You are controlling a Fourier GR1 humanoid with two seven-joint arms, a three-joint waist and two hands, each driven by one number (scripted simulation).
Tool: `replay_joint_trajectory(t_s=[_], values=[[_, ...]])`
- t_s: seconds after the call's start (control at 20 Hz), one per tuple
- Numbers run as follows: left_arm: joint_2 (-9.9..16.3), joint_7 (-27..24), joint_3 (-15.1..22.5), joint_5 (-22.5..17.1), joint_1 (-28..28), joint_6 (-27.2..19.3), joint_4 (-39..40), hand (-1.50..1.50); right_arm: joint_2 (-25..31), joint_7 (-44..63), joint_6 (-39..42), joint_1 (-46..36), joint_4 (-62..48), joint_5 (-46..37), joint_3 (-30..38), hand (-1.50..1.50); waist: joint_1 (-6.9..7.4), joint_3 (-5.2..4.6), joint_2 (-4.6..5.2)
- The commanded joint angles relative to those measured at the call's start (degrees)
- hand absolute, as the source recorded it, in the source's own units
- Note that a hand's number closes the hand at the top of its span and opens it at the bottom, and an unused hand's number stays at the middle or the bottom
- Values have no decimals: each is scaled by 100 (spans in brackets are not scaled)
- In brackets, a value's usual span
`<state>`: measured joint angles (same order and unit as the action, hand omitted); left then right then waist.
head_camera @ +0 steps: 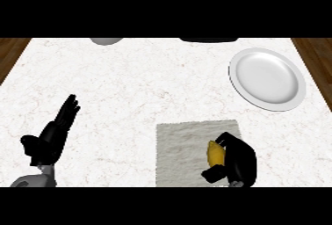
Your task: Pick the lemon from the placemat and place it in the plate
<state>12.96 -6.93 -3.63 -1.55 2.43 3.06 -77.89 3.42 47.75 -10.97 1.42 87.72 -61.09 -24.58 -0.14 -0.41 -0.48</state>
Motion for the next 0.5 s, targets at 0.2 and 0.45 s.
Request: replay_joint_trajectory(t_s=[0.2,0.45], values=[[19,-41,-127,0,-182,-115,-91,0,2501,-1515,-285,623,135,1407,2512,150,-290,71,24],[23,47,-94,-95,-284,56,-167,0,3384,-3479,-314,1137,-315,2982,3763,150,-134,55,19]])
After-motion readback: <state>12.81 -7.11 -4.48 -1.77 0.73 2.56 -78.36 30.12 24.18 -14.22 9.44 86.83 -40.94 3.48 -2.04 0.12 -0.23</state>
